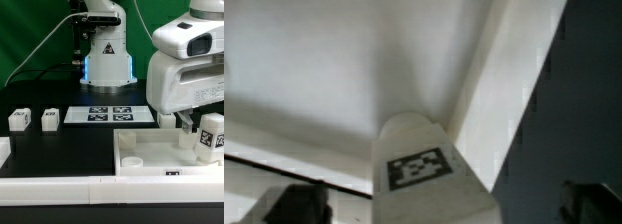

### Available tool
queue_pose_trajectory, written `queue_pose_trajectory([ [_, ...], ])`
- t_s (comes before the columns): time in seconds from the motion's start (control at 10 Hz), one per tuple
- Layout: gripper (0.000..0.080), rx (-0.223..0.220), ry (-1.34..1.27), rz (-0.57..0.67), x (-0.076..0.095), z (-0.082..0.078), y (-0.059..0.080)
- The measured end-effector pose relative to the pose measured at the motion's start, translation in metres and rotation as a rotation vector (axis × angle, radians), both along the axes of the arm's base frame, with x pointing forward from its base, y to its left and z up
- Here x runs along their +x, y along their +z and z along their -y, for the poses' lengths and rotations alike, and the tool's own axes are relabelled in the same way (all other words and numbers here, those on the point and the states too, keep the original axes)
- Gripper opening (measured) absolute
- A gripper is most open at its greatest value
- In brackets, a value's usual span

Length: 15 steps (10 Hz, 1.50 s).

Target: Assemble one leg

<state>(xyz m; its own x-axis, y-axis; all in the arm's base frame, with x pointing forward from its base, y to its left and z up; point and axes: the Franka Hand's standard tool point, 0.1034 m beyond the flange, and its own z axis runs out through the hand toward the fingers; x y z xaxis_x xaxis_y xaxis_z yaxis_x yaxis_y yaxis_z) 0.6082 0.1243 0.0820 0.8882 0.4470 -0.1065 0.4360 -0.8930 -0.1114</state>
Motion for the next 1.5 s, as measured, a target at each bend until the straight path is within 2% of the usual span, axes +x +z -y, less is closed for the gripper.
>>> queue_pose_trajectory([
  [0.3,0.0649,0.015,0.098,0.004,-0.0001,0.0006,-0.0004],
  [0.5,0.0389,0.015,0.098,0.004,-0.0002,0.0007,-0.0006],
  [0.6,0.0389,0.014,0.097,0.004,0.0000,0.0016,-0.0005],
  [0.7,0.0311,0.013,0.096,0.004,0.0001,0.0023,-0.0006],
  [1.2,0.0311,0.006,0.044,0.002,0.0002,0.0028,-0.0007],
  [1.5,0.0311,-0.026,-0.209,-0.013,-0.0002,0.0008,-0.0006],
])
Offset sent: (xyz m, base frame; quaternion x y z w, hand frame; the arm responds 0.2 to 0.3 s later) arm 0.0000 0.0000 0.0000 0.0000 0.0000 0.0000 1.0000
